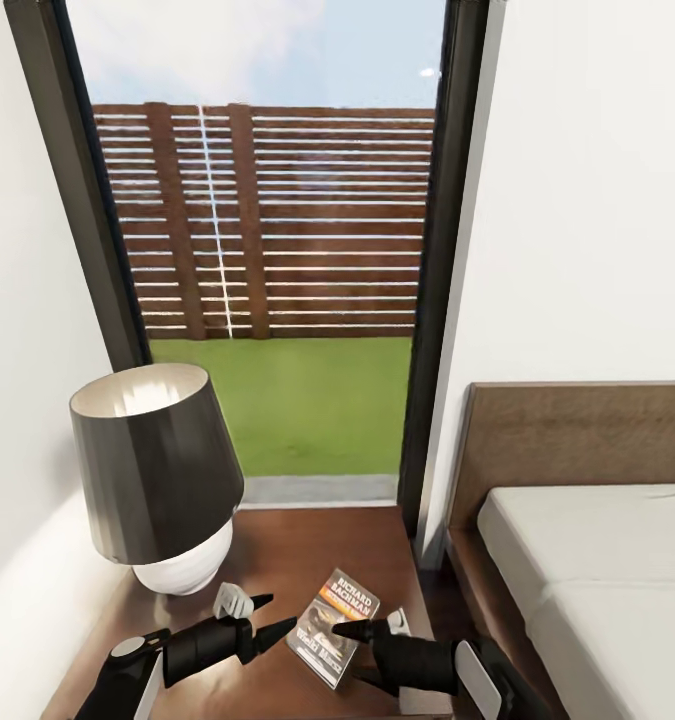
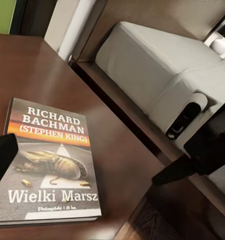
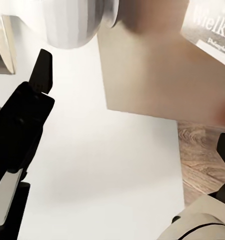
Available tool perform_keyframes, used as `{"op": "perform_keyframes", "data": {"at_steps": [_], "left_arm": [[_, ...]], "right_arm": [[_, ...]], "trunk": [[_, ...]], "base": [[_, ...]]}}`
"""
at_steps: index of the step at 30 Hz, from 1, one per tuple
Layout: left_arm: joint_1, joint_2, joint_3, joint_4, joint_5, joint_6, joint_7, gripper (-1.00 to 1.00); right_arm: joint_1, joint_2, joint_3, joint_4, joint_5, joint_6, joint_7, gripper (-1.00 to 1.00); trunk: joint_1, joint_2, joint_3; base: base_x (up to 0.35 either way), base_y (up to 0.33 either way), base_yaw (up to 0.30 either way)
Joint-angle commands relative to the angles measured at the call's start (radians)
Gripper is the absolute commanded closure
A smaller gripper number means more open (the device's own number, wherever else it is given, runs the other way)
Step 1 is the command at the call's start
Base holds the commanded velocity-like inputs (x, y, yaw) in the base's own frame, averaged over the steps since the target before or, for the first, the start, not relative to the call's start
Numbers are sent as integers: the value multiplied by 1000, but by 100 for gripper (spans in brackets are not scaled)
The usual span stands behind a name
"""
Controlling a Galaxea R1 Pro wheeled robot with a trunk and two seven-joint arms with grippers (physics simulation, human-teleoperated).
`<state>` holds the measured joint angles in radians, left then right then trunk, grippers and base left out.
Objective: In the bedroom, move the book from the bed onto either nightstand, and place the two sandals side by side next to the bed.
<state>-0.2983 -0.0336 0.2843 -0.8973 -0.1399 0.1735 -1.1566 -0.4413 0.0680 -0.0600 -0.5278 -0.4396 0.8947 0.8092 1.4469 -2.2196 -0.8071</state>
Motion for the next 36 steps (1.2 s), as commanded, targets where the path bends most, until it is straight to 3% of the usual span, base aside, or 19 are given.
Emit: {"op": "perform_keyframes", "data": {"at_steps": [1,29,31,36], "left_arm": [[-1,-2,5,-2,-7,11,-8,-100],[-1,-2,6,-1,-9,11,-5,-100],[-1,-1,7,-1,-9,11,-5,-100],[-1,2,13,0,-8,11,-5,-100]], "right_arm": [[-1,1,-6,0,5,2,4,-100],[-1,1,-6,0,5,-7,5,-100],[-1,1,-6,0,5,-46,5,-100],[0,-1,-6,0,6,-282,9,-100]], "trunk": [[-4,7,2],[-111,203,90],[-119,217,96],[-138,252,112]], "base": [[0,0,0],[0,0,0],[0,0,0],[0,0,0]]}}
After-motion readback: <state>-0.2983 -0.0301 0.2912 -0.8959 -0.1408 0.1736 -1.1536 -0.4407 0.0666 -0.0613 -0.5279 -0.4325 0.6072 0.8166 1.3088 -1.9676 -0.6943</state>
